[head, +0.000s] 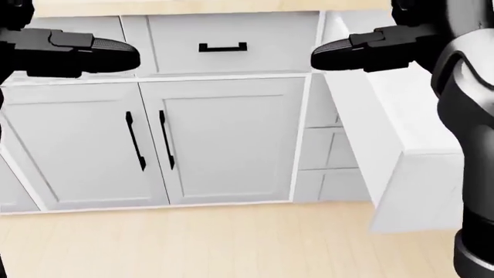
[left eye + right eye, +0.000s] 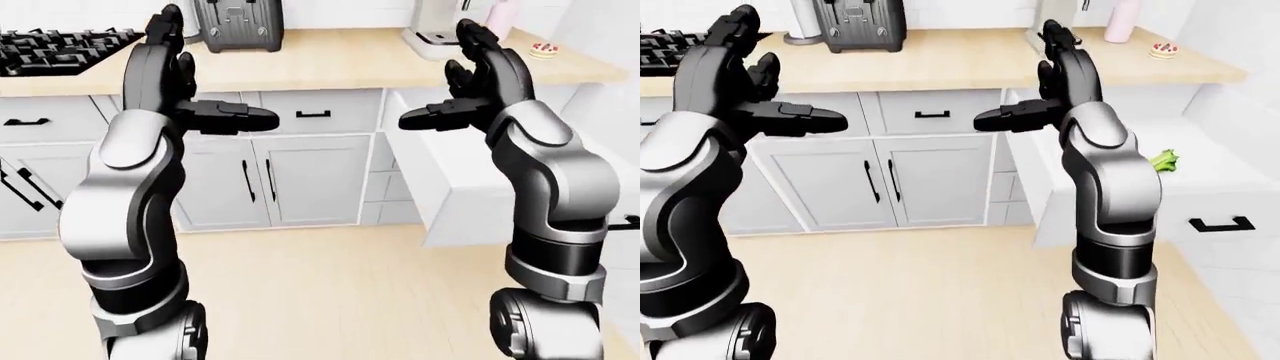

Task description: Close the right drawer.

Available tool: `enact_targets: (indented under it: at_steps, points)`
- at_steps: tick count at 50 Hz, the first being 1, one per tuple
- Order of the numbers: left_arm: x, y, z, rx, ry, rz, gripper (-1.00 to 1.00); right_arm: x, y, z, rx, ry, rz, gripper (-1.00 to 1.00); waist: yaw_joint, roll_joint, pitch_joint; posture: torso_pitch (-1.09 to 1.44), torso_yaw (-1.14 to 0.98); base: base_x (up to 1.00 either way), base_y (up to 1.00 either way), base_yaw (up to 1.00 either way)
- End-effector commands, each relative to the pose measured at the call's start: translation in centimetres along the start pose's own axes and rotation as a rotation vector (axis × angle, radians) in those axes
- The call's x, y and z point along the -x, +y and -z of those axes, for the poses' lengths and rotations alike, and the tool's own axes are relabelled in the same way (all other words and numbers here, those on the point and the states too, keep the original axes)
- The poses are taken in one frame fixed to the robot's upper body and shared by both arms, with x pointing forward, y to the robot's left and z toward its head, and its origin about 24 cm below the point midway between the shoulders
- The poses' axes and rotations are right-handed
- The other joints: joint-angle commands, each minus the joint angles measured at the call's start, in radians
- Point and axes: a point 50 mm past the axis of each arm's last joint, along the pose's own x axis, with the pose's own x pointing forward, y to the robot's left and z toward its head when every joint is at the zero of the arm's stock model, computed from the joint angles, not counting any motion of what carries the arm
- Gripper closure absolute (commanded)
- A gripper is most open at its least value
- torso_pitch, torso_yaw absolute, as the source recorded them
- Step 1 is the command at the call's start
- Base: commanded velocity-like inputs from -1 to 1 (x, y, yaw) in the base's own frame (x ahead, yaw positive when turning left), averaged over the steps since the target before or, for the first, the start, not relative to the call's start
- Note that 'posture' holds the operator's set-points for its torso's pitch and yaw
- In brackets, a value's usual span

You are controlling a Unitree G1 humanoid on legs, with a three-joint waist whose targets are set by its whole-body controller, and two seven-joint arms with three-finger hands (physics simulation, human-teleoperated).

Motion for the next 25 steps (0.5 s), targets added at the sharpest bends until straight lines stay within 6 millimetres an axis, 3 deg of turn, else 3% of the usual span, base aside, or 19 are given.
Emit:
enact_targets:
  at_steps: [1,9,14,18,22,25]
  points:
    - [0.34,-0.03,-1.92,0.000,-0.100,0.001,-1.00,0.44,-0.64,-2.34,0.011,-0.112,0.028,-1.00,-0.006,0.006,-0.026,0.00,0.00,0.00,0.00,-0.29]
    - [0.43,-0.05,-1.93,0.000,-0.100,0.000,-1.00,0.47,-0.56,-2.97,0.020,-0.114,0.023,-1.00,-0.017,0.008,-0.016,0.00,0.00,0.00,0.00,-0.29]
    - [0.46,-0.07,-2.00,-0.001,-0.101,0.001,-1.00,0.48,-0.47,-2.40,0.021,-0.112,0.021,-1.00,-0.016,0.052,-0.001,0.00,0.00,0.00,0.00,-0.29]
    - [0.34,0.11,-1.73,-0.002,-0.096,-0.003,-1.00,0.43,-0.40,-2.49,0.021,-0.112,0.019,-1.00,-0.016,0.047,-0.011,0.00,0.00,0.00,0.00,-0.29]
    - [0.31,0.18,-1.84,-0.002,-0.096,-0.004,-1.00,0.45,-0.41,-2.44,0.020,-0.111,0.018,-1.00,-0.011,0.019,-0.018,0.00,0.00,0.00,0.00,-0.29]
    - [0.30,0.22,-2.00,-0.003,-0.098,-0.005,-1.00,0.40,-0.45,-2.49,0.020,-0.112,0.018,-1.00,-0.001,-0.027,-0.017,0.00,0.00,0.00,0.00,-0.29]
